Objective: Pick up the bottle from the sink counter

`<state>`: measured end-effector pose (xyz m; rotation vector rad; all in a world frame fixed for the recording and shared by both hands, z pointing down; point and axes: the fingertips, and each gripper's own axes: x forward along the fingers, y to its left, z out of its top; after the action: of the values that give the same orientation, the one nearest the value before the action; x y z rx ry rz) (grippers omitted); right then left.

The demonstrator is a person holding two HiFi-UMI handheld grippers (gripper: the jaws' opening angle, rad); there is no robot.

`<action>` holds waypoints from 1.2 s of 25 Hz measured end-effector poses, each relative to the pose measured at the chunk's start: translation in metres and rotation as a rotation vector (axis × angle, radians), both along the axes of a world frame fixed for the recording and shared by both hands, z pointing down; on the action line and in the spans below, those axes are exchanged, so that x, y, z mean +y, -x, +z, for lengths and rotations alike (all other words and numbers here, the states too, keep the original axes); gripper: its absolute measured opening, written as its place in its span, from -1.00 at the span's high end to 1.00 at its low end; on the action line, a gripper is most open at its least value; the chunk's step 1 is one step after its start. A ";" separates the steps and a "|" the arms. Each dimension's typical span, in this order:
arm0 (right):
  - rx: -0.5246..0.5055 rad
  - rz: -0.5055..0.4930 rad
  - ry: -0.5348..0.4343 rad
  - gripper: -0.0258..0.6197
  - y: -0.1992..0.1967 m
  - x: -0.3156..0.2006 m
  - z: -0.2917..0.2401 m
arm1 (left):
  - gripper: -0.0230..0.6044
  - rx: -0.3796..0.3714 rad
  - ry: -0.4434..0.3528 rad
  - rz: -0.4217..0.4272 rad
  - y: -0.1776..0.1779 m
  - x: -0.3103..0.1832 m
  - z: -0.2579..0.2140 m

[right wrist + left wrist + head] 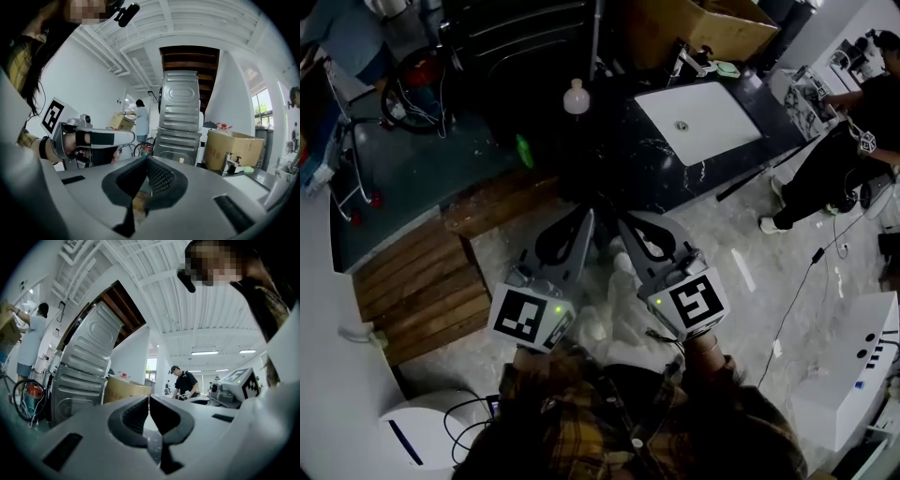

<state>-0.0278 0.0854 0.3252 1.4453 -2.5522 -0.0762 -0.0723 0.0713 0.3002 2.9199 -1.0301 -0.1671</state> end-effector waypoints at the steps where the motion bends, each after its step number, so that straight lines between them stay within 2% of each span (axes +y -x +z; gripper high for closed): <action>1: 0.001 -0.007 -0.004 0.87 -0.001 -0.006 0.000 | 0.85 0.001 0.001 -0.006 -0.001 -0.006 0.000; 12: 0.000 -0.081 -0.008 0.87 -0.032 -0.101 0.000 | 0.85 -0.027 0.022 -0.075 -0.041 -0.104 0.008; 20: -0.006 -0.198 -0.018 0.87 -0.065 -0.175 -0.013 | 0.85 -0.036 0.006 -0.201 -0.071 -0.175 -0.003; 30: -0.059 -0.355 -0.009 0.87 -0.073 -0.223 -0.017 | 0.85 -0.105 0.050 -0.351 -0.080 -0.213 0.005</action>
<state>0.0456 -0.1375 0.3087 0.9940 -2.8309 -0.0991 0.0072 -0.1413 0.3056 2.7043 -1.5326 0.0034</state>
